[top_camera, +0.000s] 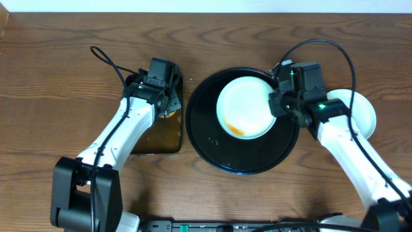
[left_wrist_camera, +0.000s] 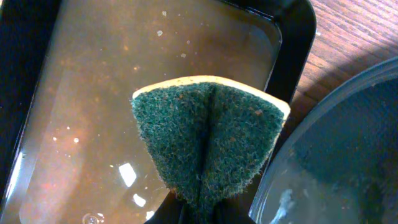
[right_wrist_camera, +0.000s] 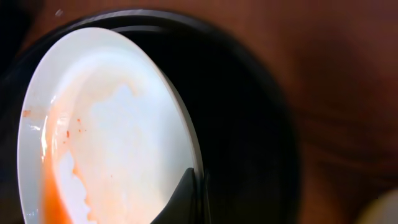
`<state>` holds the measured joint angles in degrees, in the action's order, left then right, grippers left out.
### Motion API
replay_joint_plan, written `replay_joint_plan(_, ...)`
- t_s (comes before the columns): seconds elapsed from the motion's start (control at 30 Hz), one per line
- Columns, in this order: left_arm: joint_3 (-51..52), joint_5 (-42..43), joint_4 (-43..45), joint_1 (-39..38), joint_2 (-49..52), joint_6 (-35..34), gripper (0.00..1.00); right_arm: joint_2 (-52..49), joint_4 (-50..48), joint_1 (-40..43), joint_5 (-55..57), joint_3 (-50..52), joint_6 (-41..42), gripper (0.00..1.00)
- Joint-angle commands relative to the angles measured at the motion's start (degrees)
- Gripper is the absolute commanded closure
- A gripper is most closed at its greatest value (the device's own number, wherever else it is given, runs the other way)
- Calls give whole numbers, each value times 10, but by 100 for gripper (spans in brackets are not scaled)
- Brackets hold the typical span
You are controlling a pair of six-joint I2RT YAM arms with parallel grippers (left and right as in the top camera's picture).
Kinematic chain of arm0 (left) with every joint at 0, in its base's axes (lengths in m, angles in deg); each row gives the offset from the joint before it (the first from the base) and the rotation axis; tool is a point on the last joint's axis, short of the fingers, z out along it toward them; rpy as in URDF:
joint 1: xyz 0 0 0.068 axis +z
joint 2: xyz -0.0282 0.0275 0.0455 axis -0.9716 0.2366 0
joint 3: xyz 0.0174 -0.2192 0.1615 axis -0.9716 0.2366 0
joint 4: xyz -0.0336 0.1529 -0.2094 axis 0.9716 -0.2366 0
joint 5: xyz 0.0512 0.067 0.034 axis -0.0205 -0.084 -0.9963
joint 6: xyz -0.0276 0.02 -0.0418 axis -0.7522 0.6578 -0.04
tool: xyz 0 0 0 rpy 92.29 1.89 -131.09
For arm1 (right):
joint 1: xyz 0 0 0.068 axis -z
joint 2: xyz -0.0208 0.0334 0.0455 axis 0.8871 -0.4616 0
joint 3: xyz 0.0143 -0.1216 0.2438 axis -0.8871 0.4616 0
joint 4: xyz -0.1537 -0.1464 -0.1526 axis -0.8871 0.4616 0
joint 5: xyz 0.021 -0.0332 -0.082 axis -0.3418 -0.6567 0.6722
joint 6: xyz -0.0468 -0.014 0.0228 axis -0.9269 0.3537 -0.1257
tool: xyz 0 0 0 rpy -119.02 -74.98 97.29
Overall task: Clean dirty plates on tray and stack at the side
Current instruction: 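Lift the mint plate with the right gripper and carry it right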
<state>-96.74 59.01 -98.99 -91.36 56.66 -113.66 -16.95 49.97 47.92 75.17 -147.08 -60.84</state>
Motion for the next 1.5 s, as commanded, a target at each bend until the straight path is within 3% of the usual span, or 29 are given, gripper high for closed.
replay_joint_plan(0.0,6,-12,0,3,5,4,89,52,-3,-17,87,-4,-24,99)
replay_joint_plan(0.2,6,-12,0,3,5,4,89,75,10,-89,222,-4,-65,99)
replay_joint_plan(0.53,6,-12,0,3,5,4,89,69,23,-173,456,-4,-56,99)
replay_joint_plan(0.8,6,-12,0,3,5,4,89,69,-5,-210,504,-4,-68,99)
replay_joint_plan(1.07,6,-12,0,3,5,4,89,69,-62,-264,608,-4,-159,99)
replay_joint_plan(1.3,6,-12,0,3,5,4,89,69,-110,-313,618,-4,-258,99)
replay_joint_plan(1.47,6,-12,0,3,5,4,89,69,-131,-314,640,-4,-281,99)
